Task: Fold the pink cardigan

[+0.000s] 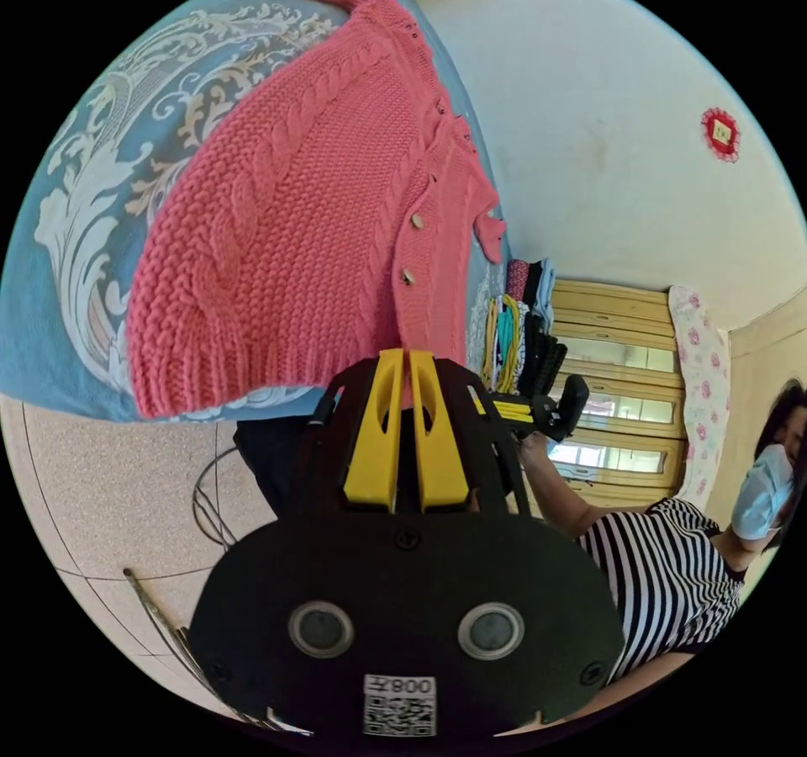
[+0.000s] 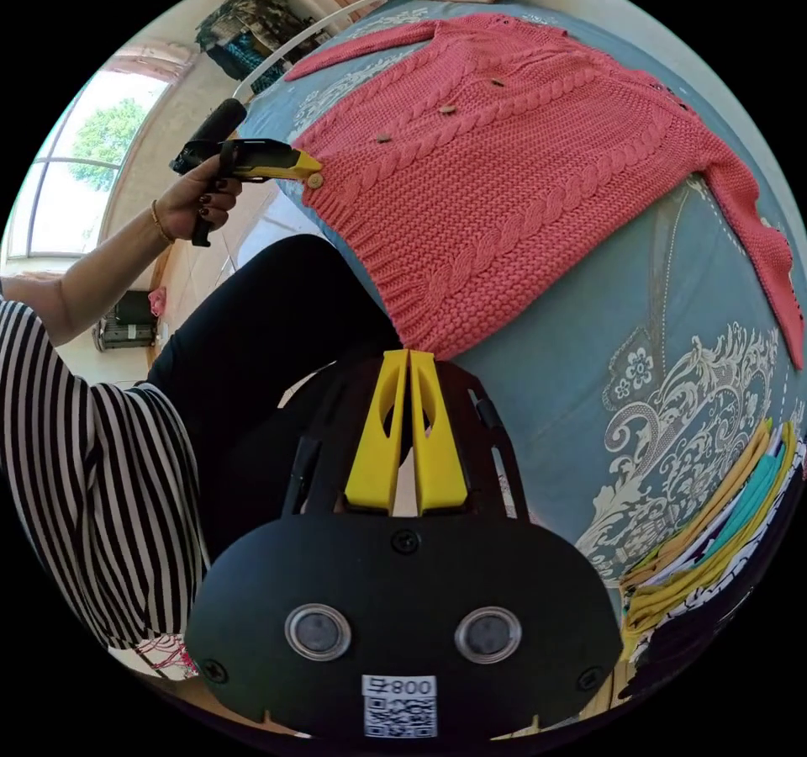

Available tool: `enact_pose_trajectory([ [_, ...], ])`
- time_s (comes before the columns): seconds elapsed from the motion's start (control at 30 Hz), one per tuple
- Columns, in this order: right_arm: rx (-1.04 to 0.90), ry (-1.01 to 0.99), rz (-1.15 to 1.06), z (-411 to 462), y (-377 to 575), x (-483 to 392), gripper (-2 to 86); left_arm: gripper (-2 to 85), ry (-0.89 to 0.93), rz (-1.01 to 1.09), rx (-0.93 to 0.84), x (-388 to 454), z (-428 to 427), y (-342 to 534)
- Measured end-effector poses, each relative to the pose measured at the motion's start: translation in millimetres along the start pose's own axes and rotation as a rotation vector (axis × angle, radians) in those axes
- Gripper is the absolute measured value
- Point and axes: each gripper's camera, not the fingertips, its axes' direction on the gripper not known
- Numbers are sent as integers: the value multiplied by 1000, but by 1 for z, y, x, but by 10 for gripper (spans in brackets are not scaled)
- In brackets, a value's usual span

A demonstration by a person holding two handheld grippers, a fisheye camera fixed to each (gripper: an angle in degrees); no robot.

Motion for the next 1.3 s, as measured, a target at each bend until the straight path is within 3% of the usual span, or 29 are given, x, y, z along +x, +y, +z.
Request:
enact_pose_trajectory([
  [0.33,-81,-89,89,21,27,42,2,23,-58,13,-46,-18,-9,15],
  [0.6,92,-175,131,-13,44,62,1,25,-68,62,-14,-16,-26,21],
  [0.7,153,-127,109,-25,33,69,2,18,-68,123,-92,-8,-4,14],
  [0.83,26,-48,87,1,24,81,3,11,-206,210,-289,2,39,14],
  [0.93,76,-139,160,-6,39,97,6,16,-229,233,-294,7,39,21],
  [1.0,104,-129,193,-14,48,104,10,27,-243,261,-237,12,24,25],
  [1.17,193,-78,362,-29,70,131,60,86,-404,160,108,-2,-66,36],
  [1.3,196,-189,423,-22,73,143,80,94,-489,53,163,-26,-95,36],
])
